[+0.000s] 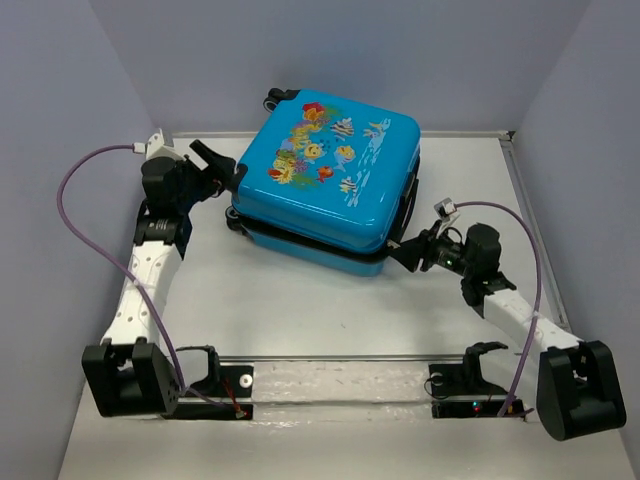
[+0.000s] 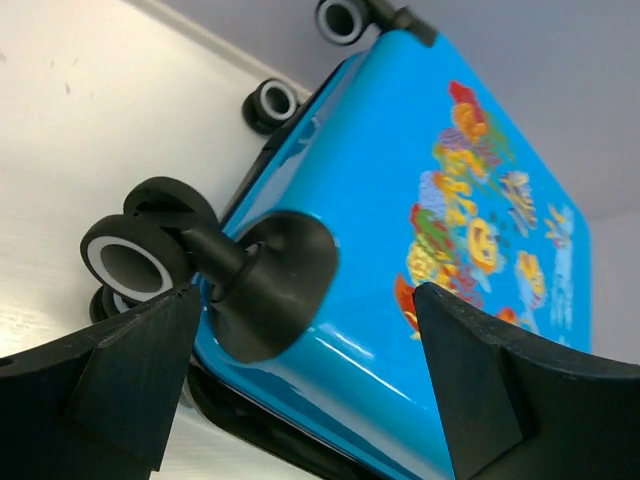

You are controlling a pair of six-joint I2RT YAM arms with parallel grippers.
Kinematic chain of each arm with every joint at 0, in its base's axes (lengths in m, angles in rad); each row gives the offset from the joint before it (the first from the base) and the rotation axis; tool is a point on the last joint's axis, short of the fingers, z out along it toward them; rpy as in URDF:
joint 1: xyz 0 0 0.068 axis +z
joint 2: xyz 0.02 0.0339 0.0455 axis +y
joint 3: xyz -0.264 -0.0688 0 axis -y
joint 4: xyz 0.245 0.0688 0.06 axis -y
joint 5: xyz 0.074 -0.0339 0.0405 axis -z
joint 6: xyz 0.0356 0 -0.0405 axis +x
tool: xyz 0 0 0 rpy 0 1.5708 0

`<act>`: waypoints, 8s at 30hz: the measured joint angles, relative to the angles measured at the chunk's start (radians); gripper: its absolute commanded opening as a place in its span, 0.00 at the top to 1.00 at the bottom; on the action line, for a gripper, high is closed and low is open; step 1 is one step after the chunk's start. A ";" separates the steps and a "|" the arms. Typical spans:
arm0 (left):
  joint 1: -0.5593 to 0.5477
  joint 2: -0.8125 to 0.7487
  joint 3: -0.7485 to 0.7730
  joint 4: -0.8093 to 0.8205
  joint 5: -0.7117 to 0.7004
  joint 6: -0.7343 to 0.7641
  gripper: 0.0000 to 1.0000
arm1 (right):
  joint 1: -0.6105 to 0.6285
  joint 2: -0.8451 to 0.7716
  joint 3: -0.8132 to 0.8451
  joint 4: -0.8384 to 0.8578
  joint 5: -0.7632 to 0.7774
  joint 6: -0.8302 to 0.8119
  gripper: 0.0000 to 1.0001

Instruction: Pack the luggage

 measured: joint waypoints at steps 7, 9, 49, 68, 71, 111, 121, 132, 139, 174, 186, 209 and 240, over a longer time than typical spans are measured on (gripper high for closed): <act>0.010 0.182 0.010 -0.011 -0.016 -0.046 0.01 | 0.000 -0.146 0.026 -0.091 -0.042 0.034 0.44; 0.012 0.222 0.031 -0.012 -0.025 -0.065 0.01 | 0.000 -0.192 0.026 -0.102 -0.055 0.061 0.44; 0.015 0.230 0.000 0.230 0.035 -0.381 0.94 | 0.000 0.122 -0.003 -0.076 0.414 0.356 0.93; -0.008 0.170 -0.145 0.243 0.027 -0.412 0.94 | 0.047 0.423 0.017 0.232 0.262 0.432 0.93; -0.013 0.200 -0.146 0.254 0.032 -0.413 0.94 | 0.061 0.435 0.023 0.246 0.249 0.437 0.93; 0.044 0.453 0.070 0.253 0.137 -0.412 0.15 | 0.106 0.041 -0.076 0.080 0.122 0.122 0.52; 0.038 0.396 0.064 0.228 0.093 -0.318 0.01 | 0.106 0.136 -0.011 0.116 0.116 0.046 0.52; -0.008 0.047 -0.105 0.188 -0.127 -0.207 0.15 | 0.106 0.225 0.027 0.151 0.114 -0.002 0.59; -0.375 -0.249 -0.410 0.188 -0.249 -0.168 0.48 | 0.106 0.271 0.034 0.184 0.099 0.000 0.62; -0.903 0.138 -0.414 0.306 -0.459 -0.074 0.53 | 0.113 0.259 0.087 0.117 0.071 -0.028 0.93; -0.929 0.224 -0.306 0.327 -0.465 -0.040 0.54 | 0.226 0.158 0.015 0.119 0.198 0.017 0.93; -0.904 0.220 -0.165 0.072 -0.446 0.020 0.01 | 0.657 0.242 0.117 0.055 0.857 0.248 0.93; 0.068 0.307 -0.013 0.218 0.180 -0.324 0.01 | 0.668 0.211 0.110 0.040 0.858 0.269 0.93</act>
